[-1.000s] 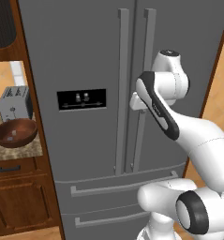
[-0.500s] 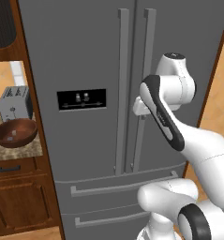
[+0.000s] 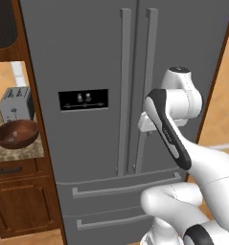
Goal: Grab a lemon wedge from the fridge and one ice cube from the ice bowl, and put them in the glass of lemonade.
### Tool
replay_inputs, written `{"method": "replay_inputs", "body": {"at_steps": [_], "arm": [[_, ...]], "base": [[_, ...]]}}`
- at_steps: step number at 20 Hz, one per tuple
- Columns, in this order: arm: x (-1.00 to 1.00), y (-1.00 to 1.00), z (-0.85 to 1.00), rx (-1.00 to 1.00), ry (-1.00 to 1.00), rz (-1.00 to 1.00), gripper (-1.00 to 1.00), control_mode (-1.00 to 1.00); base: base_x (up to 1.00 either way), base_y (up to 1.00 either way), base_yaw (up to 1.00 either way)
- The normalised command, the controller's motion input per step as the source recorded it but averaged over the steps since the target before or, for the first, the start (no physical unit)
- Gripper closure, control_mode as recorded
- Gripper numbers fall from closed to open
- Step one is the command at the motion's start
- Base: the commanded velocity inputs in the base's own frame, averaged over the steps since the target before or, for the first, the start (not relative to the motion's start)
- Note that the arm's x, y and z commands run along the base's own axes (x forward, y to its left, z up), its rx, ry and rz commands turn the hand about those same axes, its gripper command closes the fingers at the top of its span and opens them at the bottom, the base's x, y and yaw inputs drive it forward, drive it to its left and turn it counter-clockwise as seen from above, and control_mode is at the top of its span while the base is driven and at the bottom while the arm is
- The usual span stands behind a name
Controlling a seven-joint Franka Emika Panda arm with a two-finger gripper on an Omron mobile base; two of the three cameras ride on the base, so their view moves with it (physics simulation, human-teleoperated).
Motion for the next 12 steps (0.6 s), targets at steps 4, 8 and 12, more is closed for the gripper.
{"method": "replay_inputs", "body": {"at_steps": [4,8,12], "arm": [[0.00,0.00,0.00,0.00,0.00,0.00,-1.00,1.00],[0.00,0.00,0.00,0.00,0.00,0.00,-1.00,1.00],[0.00,0.00,0.00,0.00,0.00,0.00,-1.00,1.00]], "base": [[-0.11,0.46,0.00],[-0.21,0.32,0.00],[-0.41,0.16,0.00]]}}
